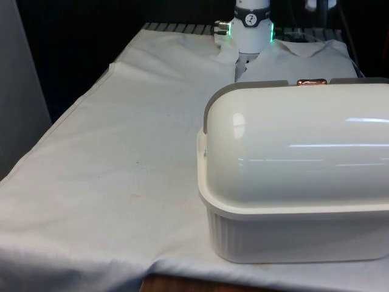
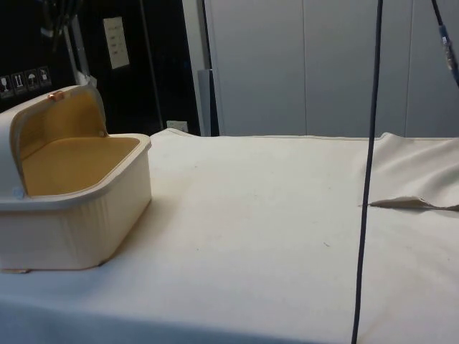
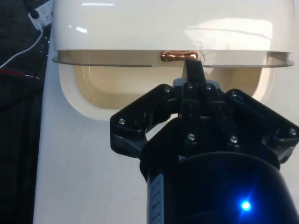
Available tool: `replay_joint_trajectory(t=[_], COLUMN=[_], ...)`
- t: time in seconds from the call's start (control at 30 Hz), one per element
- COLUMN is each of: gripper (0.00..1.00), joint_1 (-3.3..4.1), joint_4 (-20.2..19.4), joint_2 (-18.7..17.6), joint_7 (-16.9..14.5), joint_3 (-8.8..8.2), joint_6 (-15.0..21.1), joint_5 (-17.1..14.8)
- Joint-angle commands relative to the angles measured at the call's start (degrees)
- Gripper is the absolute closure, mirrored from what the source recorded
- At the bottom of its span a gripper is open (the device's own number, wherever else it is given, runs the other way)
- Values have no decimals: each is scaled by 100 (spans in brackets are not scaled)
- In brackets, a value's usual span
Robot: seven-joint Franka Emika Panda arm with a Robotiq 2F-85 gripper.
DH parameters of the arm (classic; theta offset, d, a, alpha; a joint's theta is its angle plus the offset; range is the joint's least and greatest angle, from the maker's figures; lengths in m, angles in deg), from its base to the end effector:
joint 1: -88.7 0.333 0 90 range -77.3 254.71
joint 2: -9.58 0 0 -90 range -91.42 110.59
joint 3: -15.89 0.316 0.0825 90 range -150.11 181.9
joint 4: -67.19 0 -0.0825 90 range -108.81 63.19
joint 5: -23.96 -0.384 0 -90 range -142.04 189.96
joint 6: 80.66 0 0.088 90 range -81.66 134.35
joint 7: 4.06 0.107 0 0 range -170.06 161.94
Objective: Open the lid, then close it.
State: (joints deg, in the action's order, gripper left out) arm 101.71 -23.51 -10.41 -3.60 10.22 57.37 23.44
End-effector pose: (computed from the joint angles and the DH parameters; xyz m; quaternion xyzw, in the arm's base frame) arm 0.6940 0.0990 0.4896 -0.9694 -0.0626 -0.2374 0.0042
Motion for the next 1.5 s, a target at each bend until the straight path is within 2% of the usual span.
replay_joint_trajectory(t=[0.0, 0.1, 0.13, 0.47, 0.5, 0.77, 0.8, 0.9, 1.07, 1.1, 1.23, 1.37, 1.47], gripper=[100, 100, 100, 100, 100, 100, 100, 100, 100, 100, 100, 100, 100], joint_1=[0, 0, 0, 0, 0, 0, 0, 11, 17, 11, 17, 17, 17], joint_4=[52, 201, 189, 573, 561, 785, 745, 877, 940, 905, 991, 1043, 1060], joint_2=[29, 52, 29, 34, 34, 23, 29, 11, 0, 29, -6, -23, -29], joint_7=[0, -11, -6, -29, -29, -46, -40, -92, -172, -166, -241, -281, -281], joint_3=[0, -6, -6, -23, -17, -17, -17, -17, -17, -17, -11, -11, -11], joint_6=[-115, -315, -241, -882, -814, -1421, -1301, -1621, -1851, -1753, -2086, -2252, -2246], joint_5=[6, 6, 0, 11, 6, 17, 6, 29, 63, 40, 74, 63, 57])
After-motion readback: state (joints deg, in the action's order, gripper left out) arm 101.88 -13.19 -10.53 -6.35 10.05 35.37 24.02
